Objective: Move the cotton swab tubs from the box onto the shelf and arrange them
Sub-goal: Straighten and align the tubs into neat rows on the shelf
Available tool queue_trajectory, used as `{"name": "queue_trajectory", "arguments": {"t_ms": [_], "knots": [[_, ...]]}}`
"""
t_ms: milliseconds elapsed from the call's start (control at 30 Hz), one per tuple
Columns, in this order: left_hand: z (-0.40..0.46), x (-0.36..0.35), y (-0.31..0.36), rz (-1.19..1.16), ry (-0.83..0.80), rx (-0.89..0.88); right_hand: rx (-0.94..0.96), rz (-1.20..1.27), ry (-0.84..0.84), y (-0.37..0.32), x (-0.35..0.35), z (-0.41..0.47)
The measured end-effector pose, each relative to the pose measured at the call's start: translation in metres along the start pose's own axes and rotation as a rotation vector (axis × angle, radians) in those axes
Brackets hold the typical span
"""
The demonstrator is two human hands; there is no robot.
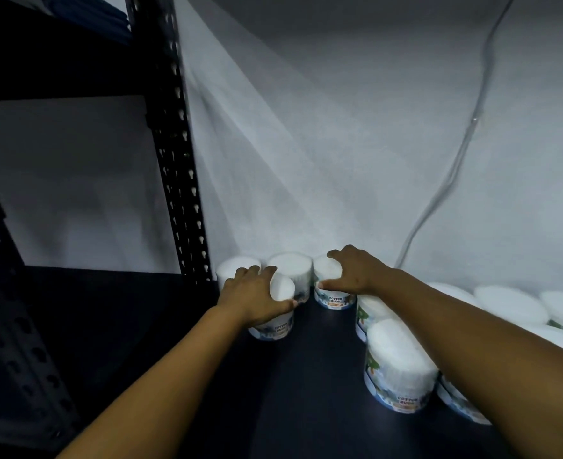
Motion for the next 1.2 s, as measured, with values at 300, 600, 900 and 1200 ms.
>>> {"name": "queue_trajectory", "arguments": {"t_ms": [300, 600, 900, 1200], "knots": [[0.004, -0.003, -0.002, -0.036, -0.02, -0.046, -0.05, -0.061, -0.067, -0.003, -0.004, 0.007], [0.0, 0.003, -0.003, -0.147, -0.002, -0.063, 0.005, 0.101, 0.024, -0.018, 0.01, -0.006], [-0.009, 0.01, -0.009, -0.189, -0.031, -0.092, 0.094, 0.158, 0.032, -0.045, 0.014, -0.03], [-0.015, 0.011, -0.015, -0.194, -0.048, -0.129, 0.117, 0.137, -0.004, -0.06, 0.005, -0.058]]}}
Point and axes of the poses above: each hand's wrist, its own z-axis towards the middle knuckle, its own x-axis out of the back of the hand, y = z × x, the point moved 6 cm from there along z, towards the middle knuckle, and after that the axes turned 6 degrees about x, right-handed, at the moved point
